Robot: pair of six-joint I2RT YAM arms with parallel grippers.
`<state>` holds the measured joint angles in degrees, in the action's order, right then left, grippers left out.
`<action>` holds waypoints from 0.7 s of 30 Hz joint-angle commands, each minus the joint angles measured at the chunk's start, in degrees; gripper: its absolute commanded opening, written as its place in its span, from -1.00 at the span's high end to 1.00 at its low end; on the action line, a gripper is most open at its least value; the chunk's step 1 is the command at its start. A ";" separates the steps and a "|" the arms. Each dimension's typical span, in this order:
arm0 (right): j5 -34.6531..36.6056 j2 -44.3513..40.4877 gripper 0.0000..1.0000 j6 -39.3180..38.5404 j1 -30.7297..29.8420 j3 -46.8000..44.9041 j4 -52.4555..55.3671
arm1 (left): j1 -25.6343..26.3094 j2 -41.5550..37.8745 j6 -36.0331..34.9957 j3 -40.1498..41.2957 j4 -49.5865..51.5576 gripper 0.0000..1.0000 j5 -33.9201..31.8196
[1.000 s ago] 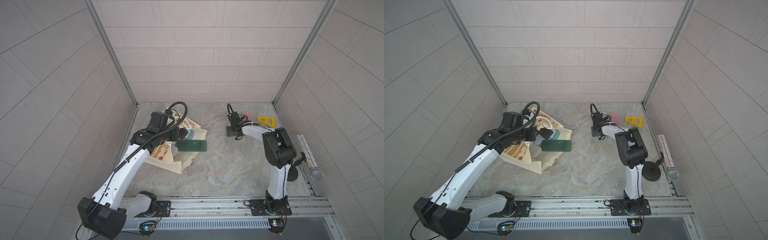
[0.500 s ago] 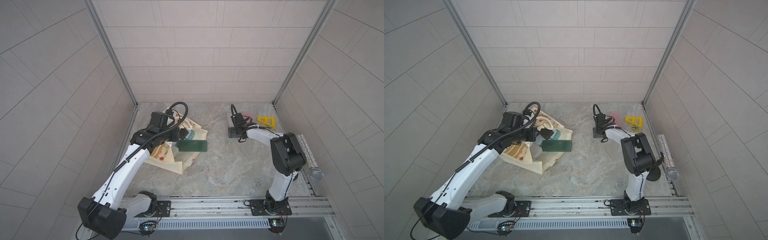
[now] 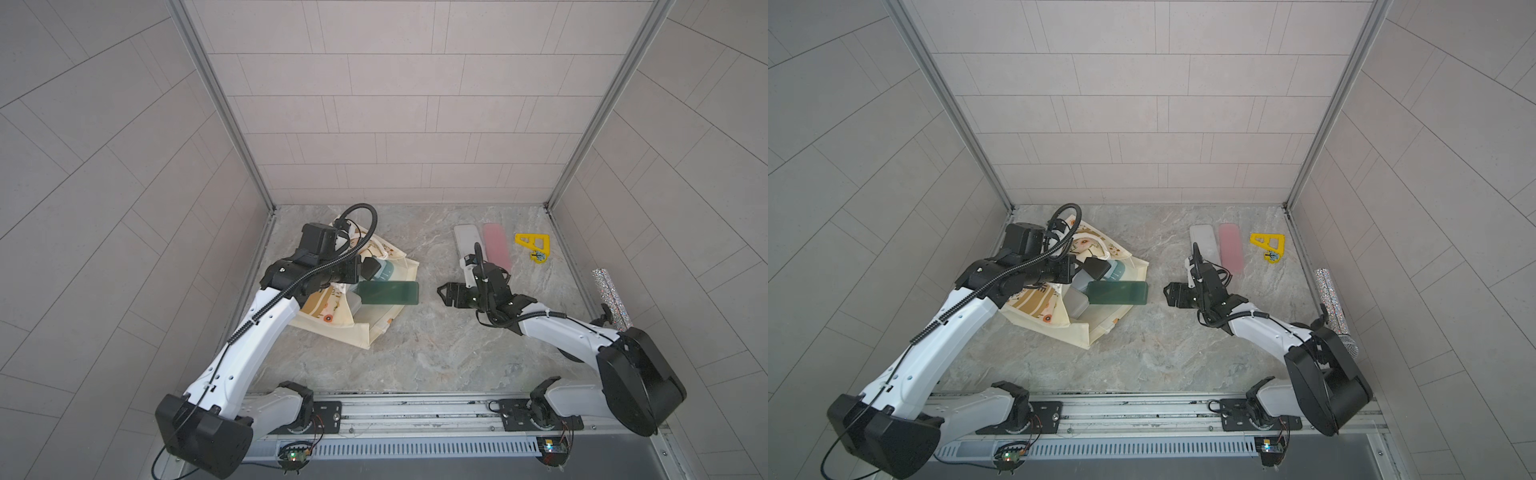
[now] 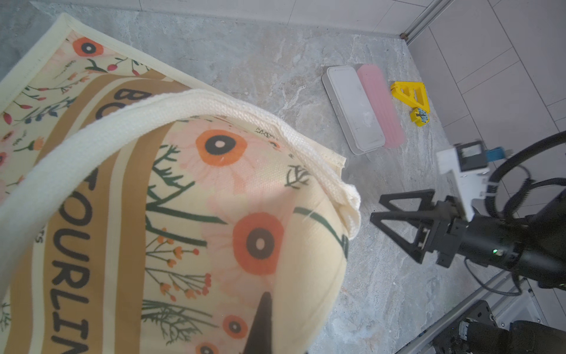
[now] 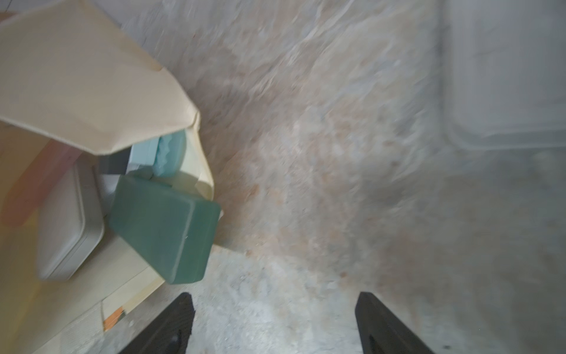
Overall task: Take out the pencil case from the canvas bag
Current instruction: Place the pencil case at the center of the board, then pick up the pencil case from the canvas bag.
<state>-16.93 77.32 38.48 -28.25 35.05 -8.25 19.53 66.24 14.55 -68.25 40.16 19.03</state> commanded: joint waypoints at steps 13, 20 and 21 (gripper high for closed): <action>-14.32 20.82 -0.60 27.33 -2.92 -4.61 -41.59 | 0.76 -4.62 0.43 0.41 -6.37 1.00 5.21; -13.86 21.79 -0.55 27.89 -4.19 -5.04 -42.28 | 0.78 -3.73 0.00 0.26 -6.35 1.00 4.90; -13.78 21.42 -0.54 27.56 -4.36 -4.92 -41.43 | 0.77 -3.66 -0.04 0.23 -6.34 1.00 4.75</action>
<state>-30.55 99.96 64.73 -31.94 29.98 -48.31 20.01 63.94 14.68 -67.35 39.29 21.80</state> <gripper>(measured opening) 0.770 0.053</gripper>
